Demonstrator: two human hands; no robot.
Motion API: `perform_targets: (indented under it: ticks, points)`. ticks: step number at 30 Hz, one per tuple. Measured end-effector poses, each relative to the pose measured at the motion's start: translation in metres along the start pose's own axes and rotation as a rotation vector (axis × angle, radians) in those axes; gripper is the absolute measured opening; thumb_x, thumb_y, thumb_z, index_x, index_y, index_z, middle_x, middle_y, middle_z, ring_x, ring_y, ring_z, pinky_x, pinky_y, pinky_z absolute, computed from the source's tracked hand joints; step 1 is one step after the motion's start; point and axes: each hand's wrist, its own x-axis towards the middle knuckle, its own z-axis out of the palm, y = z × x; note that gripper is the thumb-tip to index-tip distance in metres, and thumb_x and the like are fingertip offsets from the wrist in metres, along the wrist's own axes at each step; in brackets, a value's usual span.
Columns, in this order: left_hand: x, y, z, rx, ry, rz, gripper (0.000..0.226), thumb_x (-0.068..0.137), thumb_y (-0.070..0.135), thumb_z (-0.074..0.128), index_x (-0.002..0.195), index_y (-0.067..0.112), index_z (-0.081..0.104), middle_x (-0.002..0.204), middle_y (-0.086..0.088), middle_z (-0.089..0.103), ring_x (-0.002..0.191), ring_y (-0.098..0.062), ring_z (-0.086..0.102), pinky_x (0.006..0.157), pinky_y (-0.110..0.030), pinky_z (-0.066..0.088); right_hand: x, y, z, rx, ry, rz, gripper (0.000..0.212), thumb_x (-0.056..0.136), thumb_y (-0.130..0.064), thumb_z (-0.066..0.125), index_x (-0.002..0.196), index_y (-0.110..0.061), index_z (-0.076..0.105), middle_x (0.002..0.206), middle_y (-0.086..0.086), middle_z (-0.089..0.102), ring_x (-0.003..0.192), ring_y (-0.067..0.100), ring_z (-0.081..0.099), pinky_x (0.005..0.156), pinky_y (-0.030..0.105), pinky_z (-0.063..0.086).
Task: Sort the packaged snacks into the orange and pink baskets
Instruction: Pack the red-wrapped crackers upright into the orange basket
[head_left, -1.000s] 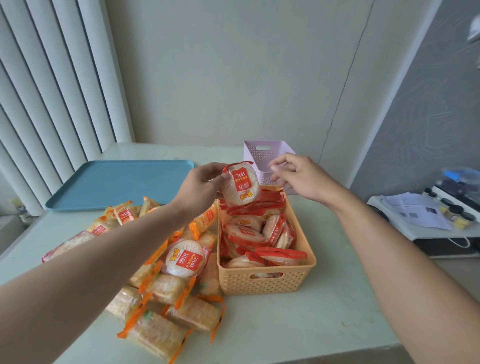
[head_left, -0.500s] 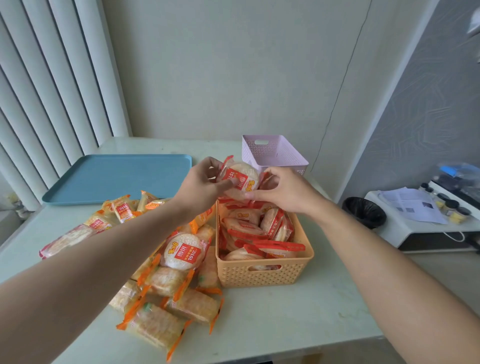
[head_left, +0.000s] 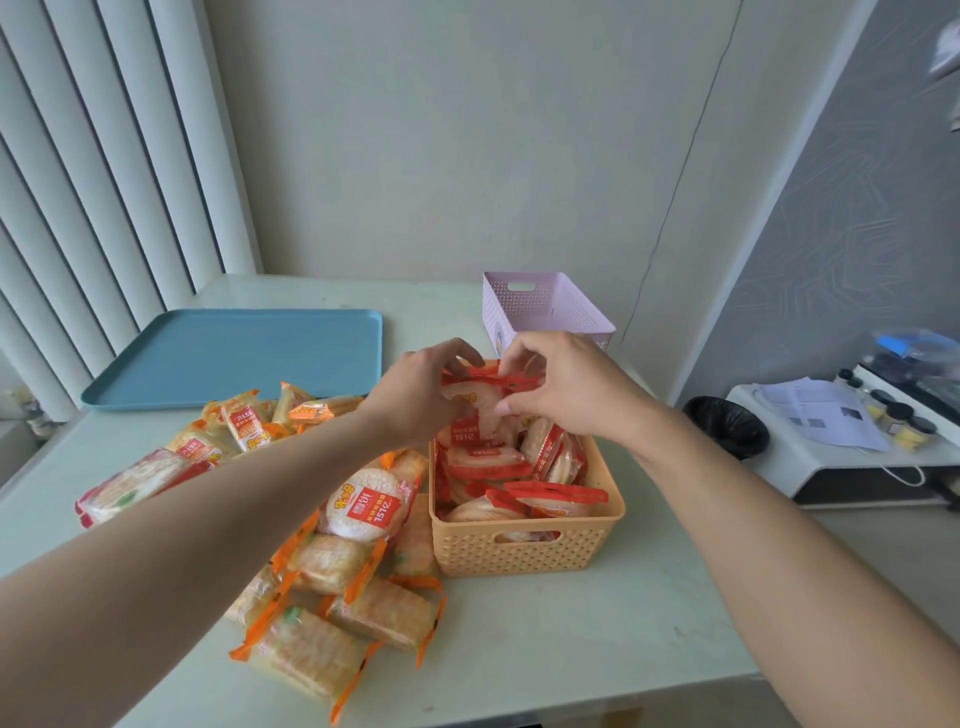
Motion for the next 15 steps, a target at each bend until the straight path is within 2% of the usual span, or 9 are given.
perform_targets:
  ticks: [3,5,9,11,12,14,15]
  points:
    - [0.003,-0.004,0.005,0.092,-0.027,-0.004,0.034,0.078,0.023,0.077,0.108,0.033,0.066,0.108,0.012,0.07,0.102,-0.016,0.063,0.088,-0.039,0.054,-0.011,-0.005,-0.002,-0.209,-0.335,-0.007,0.036,0.068,-0.051,0.087,0.1,-0.039,0.074,0.1,-0.021,0.069,0.094,0.002,0.063,0.085,0.029,0.053]
    - [0.005,-0.002,0.006,0.129,-0.041,-0.015,0.03,0.077,0.024,0.077,0.1,0.036,0.061,0.103,0.013,0.069,0.098,-0.017,0.062,0.084,-0.04,0.055,-0.017,-0.006,0.009,-0.376,-0.428,-0.044,0.035,0.076,-0.05,0.082,0.109,-0.04,0.073,0.105,-0.019,0.07,0.097,0.007,0.064,0.086,0.03,0.053]
    - [0.011,0.003,0.006,0.166,-0.089,-0.022,0.025,0.076,0.023,0.075,0.084,0.036,0.054,0.092,0.012,0.067,0.089,-0.018,0.062,0.077,-0.039,0.057,-0.019,-0.002,0.004,-0.359,-0.301,-0.047,0.023,0.085,-0.041,0.076,0.108,-0.041,0.076,0.098,-0.015,0.075,0.093,0.008,0.068,0.084,0.029,0.053]
    - [0.009,0.002,0.009,0.232,-0.105,-0.008,0.019,0.076,0.021,0.065,0.089,0.033,0.058,0.092,0.011,0.068,0.086,-0.019,0.063,0.072,-0.04,0.058,-0.017,0.005,-0.015,-0.207,-0.217,-0.033,0.019,0.087,-0.032,0.077,0.105,-0.036,0.078,0.098,-0.015,0.076,0.094,0.008,0.068,0.086,0.03,0.053]
    - [0.008,-0.001,0.012,0.255,-0.098,0.006,0.026,0.073,0.022,0.061,0.096,0.033,0.059,0.093,0.011,0.068,0.084,-0.02,0.062,0.071,-0.04,0.058,-0.017,0.009,-0.026,-0.091,-0.183,-0.034,0.017,0.087,-0.026,0.079,0.102,-0.034,0.079,0.095,-0.015,0.077,0.091,0.007,0.069,0.088,0.031,0.054]
    - [0.006,-0.005,0.015,0.276,-0.099,0.051,0.042,0.07,0.024,0.066,0.11,0.036,0.059,0.099,0.01,0.067,0.089,-0.021,0.06,0.074,-0.038,0.056,-0.019,0.014,-0.044,0.104,-0.1,-0.061,0.02,0.085,-0.018,0.081,0.096,-0.034,0.078,0.09,-0.016,0.078,0.09,0.007,0.073,0.091,0.032,0.055]
    - [0.006,-0.006,0.014,0.298,-0.11,0.063,0.043,0.071,0.026,0.07,0.111,0.035,0.062,0.102,0.008,0.065,0.094,-0.02,0.058,0.078,-0.037,0.054,-0.021,0.015,-0.05,0.165,-0.054,-0.081,0.024,0.084,-0.016,0.083,0.094,-0.036,0.078,0.09,-0.017,0.078,0.089,0.006,0.073,0.09,0.028,0.055]
